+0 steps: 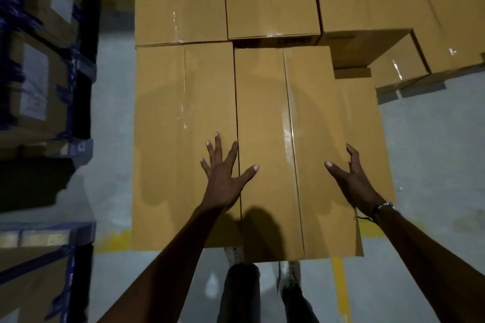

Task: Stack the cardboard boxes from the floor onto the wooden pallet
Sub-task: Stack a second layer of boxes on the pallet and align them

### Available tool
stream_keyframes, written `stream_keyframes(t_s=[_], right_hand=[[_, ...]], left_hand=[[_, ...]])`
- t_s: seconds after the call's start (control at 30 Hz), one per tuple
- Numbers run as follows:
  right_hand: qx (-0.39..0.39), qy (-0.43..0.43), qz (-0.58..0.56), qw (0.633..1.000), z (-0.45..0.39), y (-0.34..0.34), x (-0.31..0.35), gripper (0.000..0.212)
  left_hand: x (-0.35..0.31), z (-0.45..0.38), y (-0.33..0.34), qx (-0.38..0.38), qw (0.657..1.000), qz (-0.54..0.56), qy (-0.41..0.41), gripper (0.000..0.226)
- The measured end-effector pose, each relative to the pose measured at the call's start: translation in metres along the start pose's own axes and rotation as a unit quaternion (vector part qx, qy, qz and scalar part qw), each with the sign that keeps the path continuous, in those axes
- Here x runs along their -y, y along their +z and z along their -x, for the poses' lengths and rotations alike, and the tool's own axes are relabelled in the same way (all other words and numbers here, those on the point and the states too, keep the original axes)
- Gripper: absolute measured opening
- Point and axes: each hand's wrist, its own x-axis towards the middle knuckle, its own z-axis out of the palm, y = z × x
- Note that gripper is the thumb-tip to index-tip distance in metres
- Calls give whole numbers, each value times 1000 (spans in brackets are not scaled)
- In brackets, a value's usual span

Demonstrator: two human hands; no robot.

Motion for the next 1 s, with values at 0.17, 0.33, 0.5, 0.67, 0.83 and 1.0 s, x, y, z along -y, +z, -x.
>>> stream_keyframes(t_s=[0.17, 0.33, 0.5, 0.67, 0.83, 1.0], right_hand=[[0, -14, 0, 1000, -22, 6, -3, 96], [13, -23, -3, 1000, -39, 5, -9, 94], [-4, -44, 8, 999, -37, 8, -15, 87], [-18, -61, 31, 997, -38, 9, -21, 88], [-27, -80, 31, 996, -37, 10, -27, 86], [-39, -104, 52, 993, -35, 11, -33, 88]], left_hand=[[11, -4, 7, -10, 1000, -12, 4, 89], [12, -8, 17, -42, 999, -16, 1, 85], [13, -6, 23, -74, 997, 12, 16, 78], [19, -7, 26, -87, 996, 16, 28, 72], [22, -10, 26, -89, 996, -1, 25, 72], [23, -10, 23, -90, 995, -21, 32, 73]])
